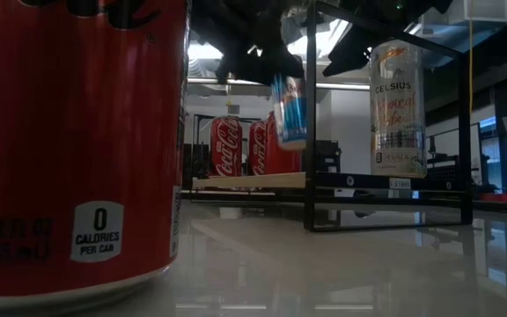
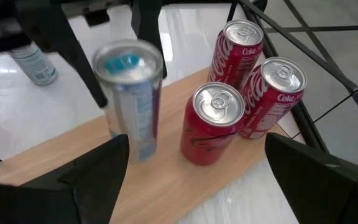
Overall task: Place canned beverage on shelf
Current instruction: Put the top blue soda can on the shelf
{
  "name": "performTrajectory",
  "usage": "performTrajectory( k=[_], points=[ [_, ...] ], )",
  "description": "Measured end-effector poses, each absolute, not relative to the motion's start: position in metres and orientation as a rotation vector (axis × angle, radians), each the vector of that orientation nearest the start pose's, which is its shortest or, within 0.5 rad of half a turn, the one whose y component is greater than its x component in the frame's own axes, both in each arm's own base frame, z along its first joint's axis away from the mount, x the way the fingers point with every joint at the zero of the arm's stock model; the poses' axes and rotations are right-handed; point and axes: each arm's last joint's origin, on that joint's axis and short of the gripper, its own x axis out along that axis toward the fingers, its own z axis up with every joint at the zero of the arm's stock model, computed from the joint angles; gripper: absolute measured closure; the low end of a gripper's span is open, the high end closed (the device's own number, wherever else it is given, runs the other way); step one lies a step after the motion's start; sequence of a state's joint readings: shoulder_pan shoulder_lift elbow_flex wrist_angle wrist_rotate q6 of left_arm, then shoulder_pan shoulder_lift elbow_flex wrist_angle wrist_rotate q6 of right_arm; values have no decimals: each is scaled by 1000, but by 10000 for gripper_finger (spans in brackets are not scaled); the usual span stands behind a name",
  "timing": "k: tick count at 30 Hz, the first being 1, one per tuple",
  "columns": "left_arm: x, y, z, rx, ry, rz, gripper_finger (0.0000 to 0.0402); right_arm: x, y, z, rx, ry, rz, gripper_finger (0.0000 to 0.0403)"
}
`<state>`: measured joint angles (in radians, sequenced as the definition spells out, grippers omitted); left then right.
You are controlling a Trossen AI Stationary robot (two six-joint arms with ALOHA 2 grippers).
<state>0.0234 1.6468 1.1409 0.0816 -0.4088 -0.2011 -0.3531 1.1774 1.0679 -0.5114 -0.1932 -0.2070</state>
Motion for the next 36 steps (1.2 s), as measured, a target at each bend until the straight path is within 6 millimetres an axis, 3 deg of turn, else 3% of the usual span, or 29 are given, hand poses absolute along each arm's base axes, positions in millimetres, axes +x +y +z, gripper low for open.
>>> performTrajectory(
  k=[8,20,36],
  points=[
    [375,12,247,-158,399,616,197,234,-80,324,-33,611,-92,33],
    [370,5,238,-105,513,608,167,234,-80,324,-33,611,-92,33],
    [371,5,235,-107,527,598,152,234,-80,324,-33,611,-93,33]
  ],
)
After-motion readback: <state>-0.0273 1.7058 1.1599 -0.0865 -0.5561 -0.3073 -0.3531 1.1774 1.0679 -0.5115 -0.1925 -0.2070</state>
